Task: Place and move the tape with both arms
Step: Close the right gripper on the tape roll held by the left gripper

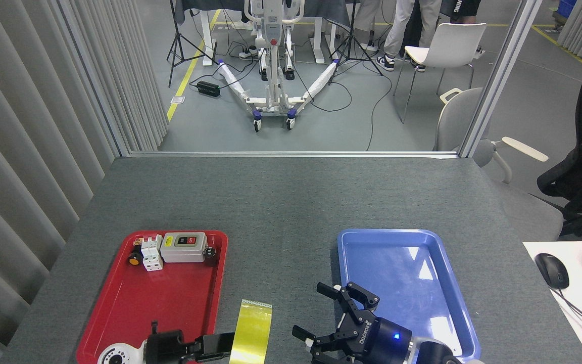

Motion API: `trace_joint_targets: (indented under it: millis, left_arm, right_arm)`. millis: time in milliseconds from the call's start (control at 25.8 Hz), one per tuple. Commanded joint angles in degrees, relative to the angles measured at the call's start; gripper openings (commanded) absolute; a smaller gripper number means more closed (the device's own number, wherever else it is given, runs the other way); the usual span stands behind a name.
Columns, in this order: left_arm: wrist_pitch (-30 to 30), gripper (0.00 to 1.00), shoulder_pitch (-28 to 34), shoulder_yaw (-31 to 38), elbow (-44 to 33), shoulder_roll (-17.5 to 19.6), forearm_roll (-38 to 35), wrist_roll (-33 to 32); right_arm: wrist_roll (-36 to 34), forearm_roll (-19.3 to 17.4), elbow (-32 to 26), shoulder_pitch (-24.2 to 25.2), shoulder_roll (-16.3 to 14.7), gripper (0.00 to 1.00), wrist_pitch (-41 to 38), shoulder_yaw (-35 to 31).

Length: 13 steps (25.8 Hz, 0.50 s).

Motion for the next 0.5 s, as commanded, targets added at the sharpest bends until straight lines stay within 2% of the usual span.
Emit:
trace_joint_targets:
  millis: [0,194,465]
  left_arm:
    - [-0.3,0.00,0.0,0.3,0.0,0.1,0.5,-1.0]
    - [0.1,0.00,0.1,0.3,-0.2,0.1,2.1,-1.3]
    - [0.2,0.00,0.6,0.5,-0.9,0.1,4.7,-3.0]
  right_arm:
    - [0.4,0.0,2.1,-0.4,2.3,0.99,-1.3,0.4]
    - [1.6,0.3,4.0,-1.4,3.8,0.98,-3.2,2.5]
    - [1.7,0.4,5.6,-3.8,7.4,0.94,-2.8,3.0]
